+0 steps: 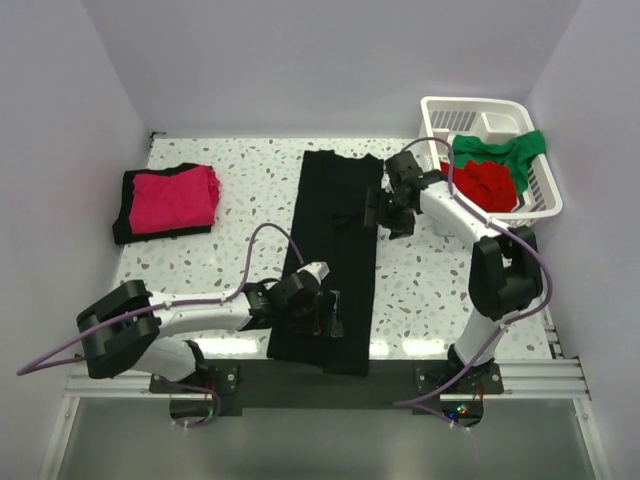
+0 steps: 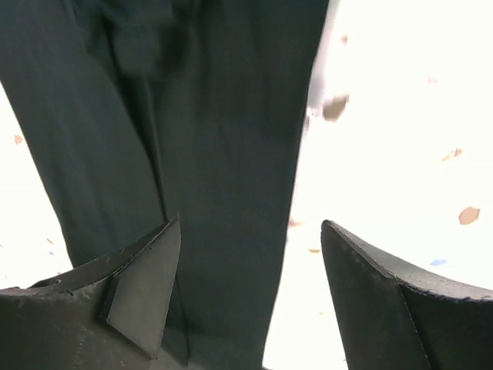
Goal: Fold and stack the t-shirts
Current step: Fold the tshirt
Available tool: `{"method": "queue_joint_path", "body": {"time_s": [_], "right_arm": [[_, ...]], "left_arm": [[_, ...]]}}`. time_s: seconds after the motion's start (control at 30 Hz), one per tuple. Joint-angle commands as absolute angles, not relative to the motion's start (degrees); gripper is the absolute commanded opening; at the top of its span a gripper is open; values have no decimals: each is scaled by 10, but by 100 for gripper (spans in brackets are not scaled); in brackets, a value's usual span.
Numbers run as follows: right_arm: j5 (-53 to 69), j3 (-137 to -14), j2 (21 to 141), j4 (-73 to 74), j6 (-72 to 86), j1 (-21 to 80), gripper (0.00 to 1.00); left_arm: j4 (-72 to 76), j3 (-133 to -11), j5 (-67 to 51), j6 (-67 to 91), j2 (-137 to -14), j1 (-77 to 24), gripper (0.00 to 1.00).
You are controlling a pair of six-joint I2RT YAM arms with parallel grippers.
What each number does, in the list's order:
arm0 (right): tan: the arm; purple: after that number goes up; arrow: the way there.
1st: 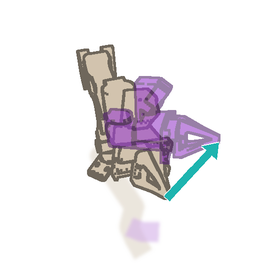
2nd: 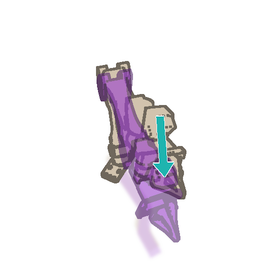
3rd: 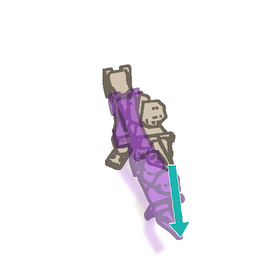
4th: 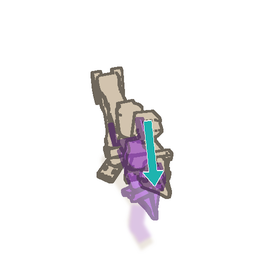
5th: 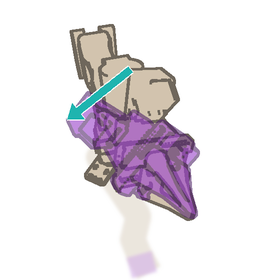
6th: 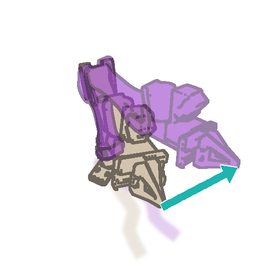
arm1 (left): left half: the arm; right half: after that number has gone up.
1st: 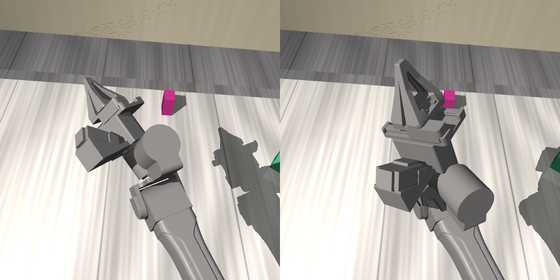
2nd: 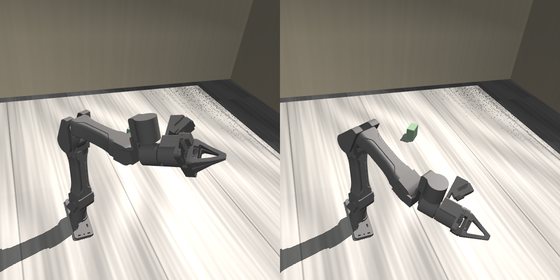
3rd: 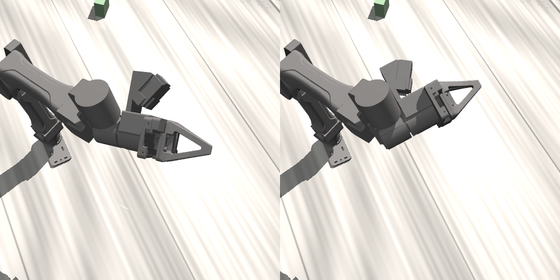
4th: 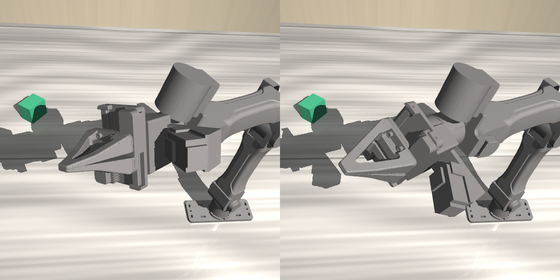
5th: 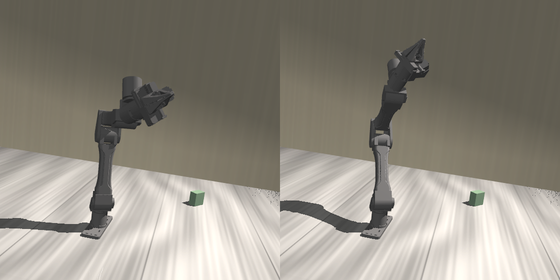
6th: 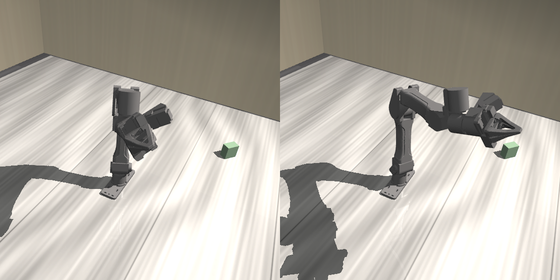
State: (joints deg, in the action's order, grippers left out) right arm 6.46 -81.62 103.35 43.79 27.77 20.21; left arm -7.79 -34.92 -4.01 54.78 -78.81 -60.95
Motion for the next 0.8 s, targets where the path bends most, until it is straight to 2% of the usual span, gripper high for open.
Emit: {"method": "queue_joint_path", "body": {"time_s": [0.0,0.27,0.47,0.6,0.77], "right_arm": [[77,-784,963,436,271,212,77],[67,-658,864,432,315,244,77],[54,-549,761,439,387,317,76],[59,-457,682,437,453,384,74],[79,-375,593,415,546,466,66]], "left_arm": [[-105,-372,-14,558,-786,-631,97],[-141,-338,44,600,-664,-654,97],[-255,-329,128,639,-562,-654,98],[-346,-324,146,664,-564,-654,98],[-383,-312,179,705,-548,-654,95]]}}
